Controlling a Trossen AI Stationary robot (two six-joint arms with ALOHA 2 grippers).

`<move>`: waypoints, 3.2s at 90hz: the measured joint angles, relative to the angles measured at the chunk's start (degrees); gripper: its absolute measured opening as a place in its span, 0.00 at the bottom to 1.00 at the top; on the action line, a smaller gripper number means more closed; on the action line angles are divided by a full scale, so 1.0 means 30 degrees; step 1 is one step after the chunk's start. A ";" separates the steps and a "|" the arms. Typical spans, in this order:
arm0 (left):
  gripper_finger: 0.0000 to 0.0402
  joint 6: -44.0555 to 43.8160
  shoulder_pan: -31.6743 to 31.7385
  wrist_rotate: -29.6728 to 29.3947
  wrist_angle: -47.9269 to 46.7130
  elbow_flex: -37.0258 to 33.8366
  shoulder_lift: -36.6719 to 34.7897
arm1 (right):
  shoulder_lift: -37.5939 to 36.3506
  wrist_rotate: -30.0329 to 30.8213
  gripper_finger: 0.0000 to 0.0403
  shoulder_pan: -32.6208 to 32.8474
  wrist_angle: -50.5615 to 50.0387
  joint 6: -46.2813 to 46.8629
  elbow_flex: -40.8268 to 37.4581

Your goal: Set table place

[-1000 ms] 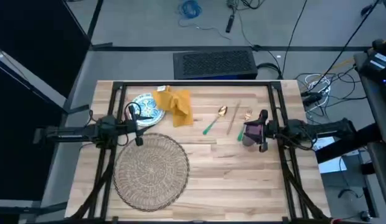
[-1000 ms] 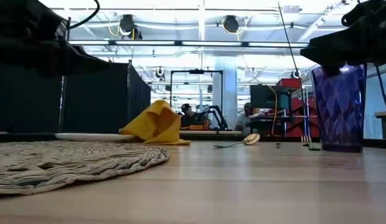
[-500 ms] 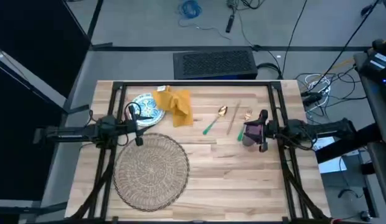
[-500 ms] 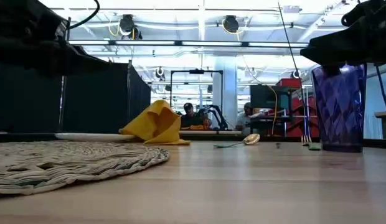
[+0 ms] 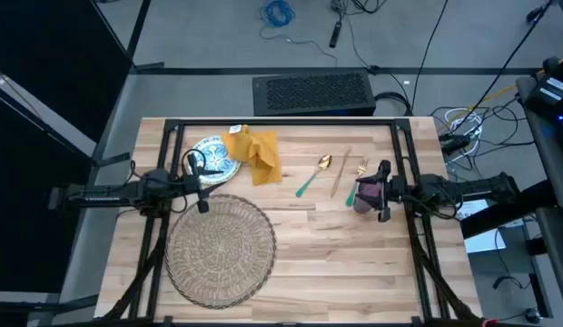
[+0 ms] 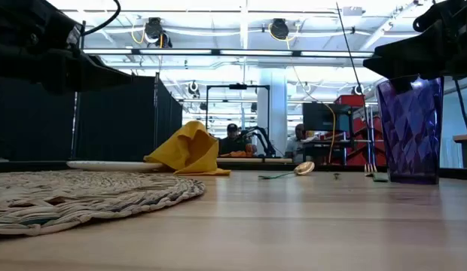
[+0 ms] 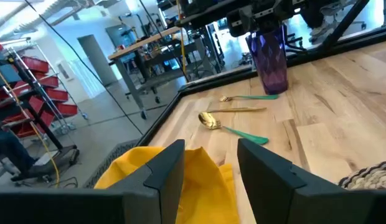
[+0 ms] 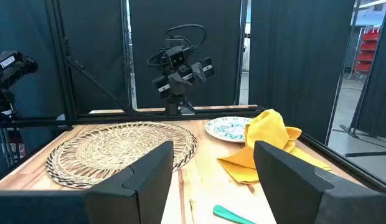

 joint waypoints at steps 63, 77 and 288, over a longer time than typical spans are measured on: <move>0.34 -0.2836 -0.0007 0.0095 0.3752 0.0268 0.0003 | 0.0000 0.0085 0.52 0.0000 0.3419 0.0138 -0.0001; 0.34 -0.4460 0.0005 -0.1526 0.4050 0.1922 -0.0024 | -0.0001 0.0109 0.52 0.0000 0.4882 0.0624 0.0887; 0.34 -1.1362 0.0599 -0.6952 -2.3113 2.0565 1.4995 | 1.7715 0.1391 0.52 -0.1815 -1.4040 0.5616 1.9933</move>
